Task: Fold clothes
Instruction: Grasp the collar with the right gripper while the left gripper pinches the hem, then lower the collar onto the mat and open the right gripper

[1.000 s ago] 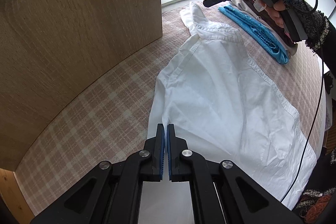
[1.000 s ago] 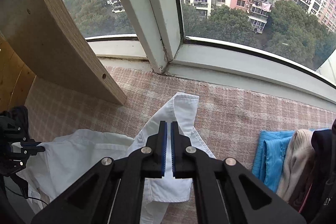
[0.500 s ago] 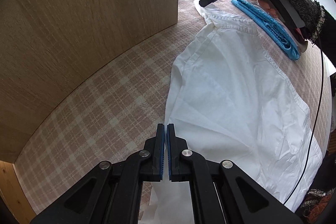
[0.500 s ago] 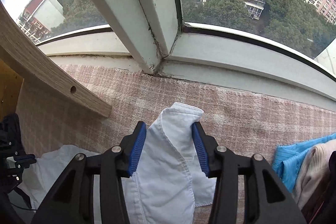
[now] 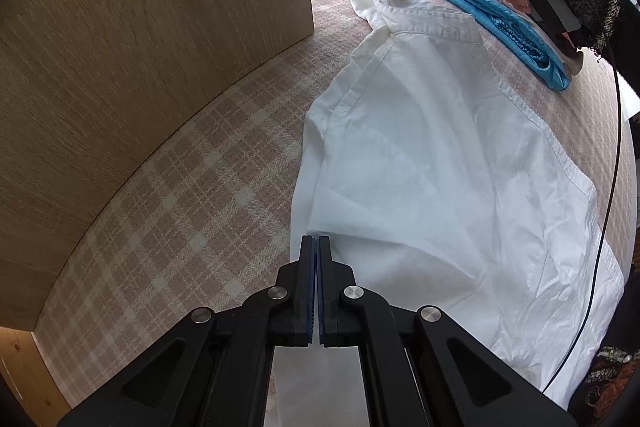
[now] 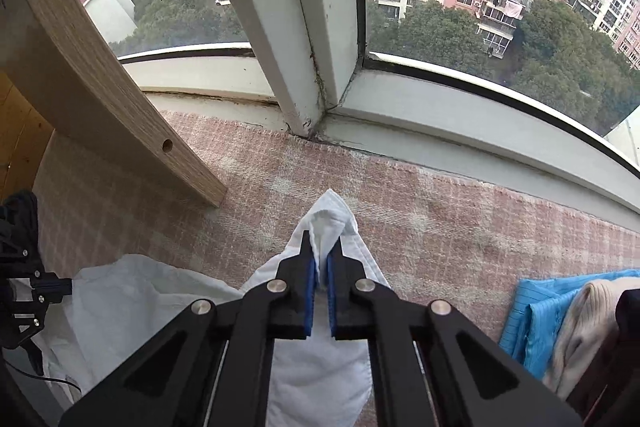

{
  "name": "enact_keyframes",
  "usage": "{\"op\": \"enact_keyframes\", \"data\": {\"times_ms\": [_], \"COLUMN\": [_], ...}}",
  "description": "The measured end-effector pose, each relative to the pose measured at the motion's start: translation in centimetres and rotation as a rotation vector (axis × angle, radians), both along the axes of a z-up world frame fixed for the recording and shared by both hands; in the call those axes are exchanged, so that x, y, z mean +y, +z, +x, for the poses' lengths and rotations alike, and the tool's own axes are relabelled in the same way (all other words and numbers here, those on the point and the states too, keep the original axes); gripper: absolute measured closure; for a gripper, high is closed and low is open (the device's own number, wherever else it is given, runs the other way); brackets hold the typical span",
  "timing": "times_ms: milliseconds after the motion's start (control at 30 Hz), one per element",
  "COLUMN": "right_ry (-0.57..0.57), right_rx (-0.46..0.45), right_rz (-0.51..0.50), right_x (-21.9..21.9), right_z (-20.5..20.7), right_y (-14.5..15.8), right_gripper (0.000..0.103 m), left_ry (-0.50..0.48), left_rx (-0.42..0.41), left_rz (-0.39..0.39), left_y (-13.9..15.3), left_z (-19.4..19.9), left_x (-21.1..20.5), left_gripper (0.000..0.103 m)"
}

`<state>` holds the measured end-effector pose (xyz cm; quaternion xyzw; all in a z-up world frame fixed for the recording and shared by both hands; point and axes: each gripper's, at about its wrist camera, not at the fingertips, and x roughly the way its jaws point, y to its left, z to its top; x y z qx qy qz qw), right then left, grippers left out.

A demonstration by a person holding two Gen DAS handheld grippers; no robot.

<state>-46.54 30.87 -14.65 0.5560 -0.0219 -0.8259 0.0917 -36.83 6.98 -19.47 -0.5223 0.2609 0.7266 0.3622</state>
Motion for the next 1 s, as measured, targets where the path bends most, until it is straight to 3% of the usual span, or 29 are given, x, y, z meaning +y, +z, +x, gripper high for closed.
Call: {"op": "enact_keyframes", "data": {"times_ms": [133,267,367,433,500,633,700,800,867,1000], "right_ry": [-0.062,-0.058,-0.052,-0.09,-0.1,-0.053,-0.018,0.051,0.091,0.186], "right_rx": [0.021,0.009,0.013,0.029,0.063,0.159,0.171,0.143,0.108,0.015], "right_rz": [-0.011,0.078,0.119,0.095,0.111,0.177,0.126,-0.002,-0.05,-0.089], "right_x": [1.7,1.2,0.8,1.5,1.7,0.9,-0.1,-2.3,-4.3,-8.6], "right_z": [-0.5,-1.0,-0.7,-0.5,0.3,2.8,4.7,8.3,11.7,18.1], "right_y": [0.5,-1.0,-1.2,0.1,2.3,7.0,8.3,8.5,7.3,4.9], "right_gripper": [0.099,0.099,0.097,0.085,0.079,0.077,0.07,0.069,0.069,0.069], "left_ry": [0.053,0.084,0.119,0.176,0.202,0.247,0.279,0.326,0.347,0.408], "left_rx": [0.017,-0.011,0.034,0.042,0.042,0.087,0.086,0.056,0.029,-0.043], "left_rz": [0.043,0.032,0.018,0.039,0.058,0.068,0.066,0.036,0.019,0.048], "left_y": [0.7,-0.5,0.1,1.4,3.0,6.4,6.9,6.0,4.9,2.2], "left_z": [-0.7,-1.6,-1.8,-2.3,-1.9,2.3,5.5,11.1,14.9,20.8], "left_x": [-0.8,-1.0,-1.9,-3.7,-6.1,-11.5,-13.8,-16.5,-17.4,-18.8], "left_gripper": [0.103,0.103,0.103,0.103,0.102,0.091,0.092,0.087,0.077,0.076]}}
